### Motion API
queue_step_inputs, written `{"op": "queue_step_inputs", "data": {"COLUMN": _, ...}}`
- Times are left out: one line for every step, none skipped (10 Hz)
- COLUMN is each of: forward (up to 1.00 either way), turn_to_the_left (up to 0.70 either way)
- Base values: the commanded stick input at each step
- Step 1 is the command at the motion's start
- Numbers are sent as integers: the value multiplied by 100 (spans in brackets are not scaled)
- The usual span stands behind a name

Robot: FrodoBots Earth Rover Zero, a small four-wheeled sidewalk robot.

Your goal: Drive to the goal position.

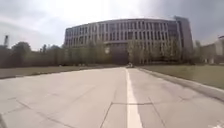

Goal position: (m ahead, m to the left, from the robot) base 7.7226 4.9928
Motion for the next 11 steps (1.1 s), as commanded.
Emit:
{"op": "queue_step_inputs", "data": {"forward": 70, "turn_to_the_left": -35}}
{"op": "queue_step_inputs", "data": {"forward": 70, "turn_to_the_left": -35}}
{"op": "queue_step_inputs", "data": {"forward": 70, "turn_to_the_left": -18}}
{"op": "queue_step_inputs", "data": {"forward": 70, "turn_to_the_left": 0}}
{"op": "queue_step_inputs", "data": {"forward": 70, "turn_to_the_left": 0}}
{"op": "queue_step_inputs", "data": {"forward": 70, "turn_to_the_left": 0}}
{"op": "queue_step_inputs", "data": {"forward": 70, "turn_to_the_left": 0}}
{"op": "queue_step_inputs", "data": {"forward": 70, "turn_to_the_left": 0}}
{"op": "queue_step_inputs", "data": {"forward": 70, "turn_to_the_left": 0}}
{"op": "queue_step_inputs", "data": {"forward": 70, "turn_to_the_left": 0}}
{"op": "queue_step_inputs", "data": {"forward": 70, "turn_to_the_left": 0}}
